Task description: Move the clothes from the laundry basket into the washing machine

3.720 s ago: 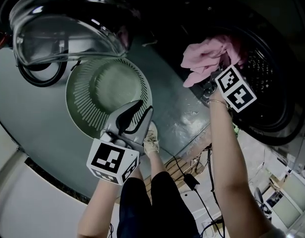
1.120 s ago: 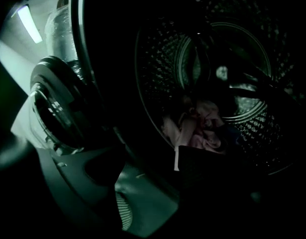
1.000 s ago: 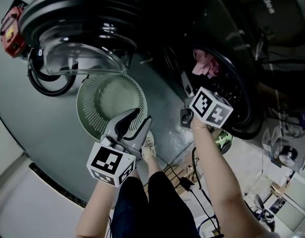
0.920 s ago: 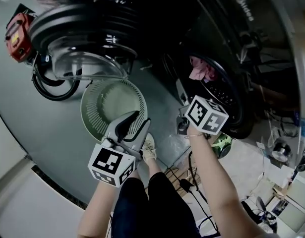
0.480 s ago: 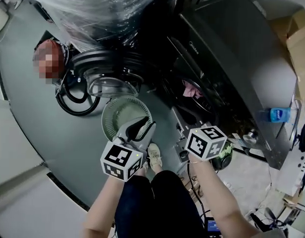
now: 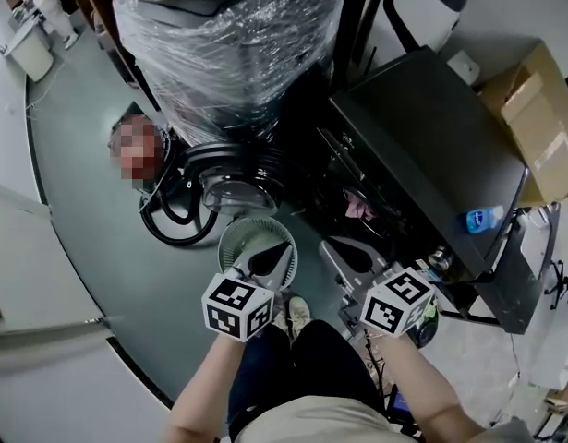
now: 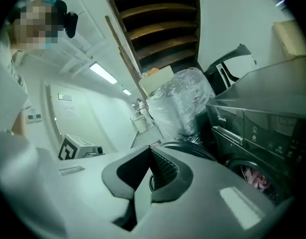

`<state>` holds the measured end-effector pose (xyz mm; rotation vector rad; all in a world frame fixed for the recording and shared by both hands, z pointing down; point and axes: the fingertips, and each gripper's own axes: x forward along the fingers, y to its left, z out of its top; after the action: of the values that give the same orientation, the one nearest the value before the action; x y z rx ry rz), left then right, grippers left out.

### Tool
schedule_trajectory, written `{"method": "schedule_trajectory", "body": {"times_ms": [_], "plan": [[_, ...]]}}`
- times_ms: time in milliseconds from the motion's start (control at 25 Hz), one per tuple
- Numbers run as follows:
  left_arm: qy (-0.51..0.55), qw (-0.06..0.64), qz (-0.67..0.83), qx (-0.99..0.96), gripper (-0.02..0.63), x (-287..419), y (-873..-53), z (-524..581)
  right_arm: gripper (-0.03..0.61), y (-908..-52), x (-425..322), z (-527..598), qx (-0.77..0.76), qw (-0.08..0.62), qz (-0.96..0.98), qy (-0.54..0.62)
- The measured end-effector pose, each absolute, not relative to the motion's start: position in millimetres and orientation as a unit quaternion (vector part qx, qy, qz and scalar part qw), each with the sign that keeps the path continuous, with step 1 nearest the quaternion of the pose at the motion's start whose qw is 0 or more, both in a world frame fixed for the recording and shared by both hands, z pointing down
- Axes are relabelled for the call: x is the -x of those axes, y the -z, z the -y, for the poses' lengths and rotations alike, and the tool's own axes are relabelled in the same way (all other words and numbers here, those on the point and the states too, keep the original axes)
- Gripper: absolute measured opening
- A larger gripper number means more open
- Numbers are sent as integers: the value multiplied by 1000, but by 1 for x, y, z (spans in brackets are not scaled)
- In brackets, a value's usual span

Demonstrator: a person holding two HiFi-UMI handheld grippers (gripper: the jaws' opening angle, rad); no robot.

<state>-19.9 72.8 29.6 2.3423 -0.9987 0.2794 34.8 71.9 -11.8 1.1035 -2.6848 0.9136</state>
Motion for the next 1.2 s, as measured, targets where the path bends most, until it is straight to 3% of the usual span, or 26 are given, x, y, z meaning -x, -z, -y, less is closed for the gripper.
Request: {"method": "schedule_trajectory", "body": {"times_ms": [440, 1200], "plan": [[-96, 216, 425, -874, 8, 37, 43, -95, 28, 61, -28, -100, -392, 88, 891, -213], [-94, 195, 440, -872, 8, 37, 55, -97, 28, 67, -24, -97, -377, 107, 900, -191]]}}
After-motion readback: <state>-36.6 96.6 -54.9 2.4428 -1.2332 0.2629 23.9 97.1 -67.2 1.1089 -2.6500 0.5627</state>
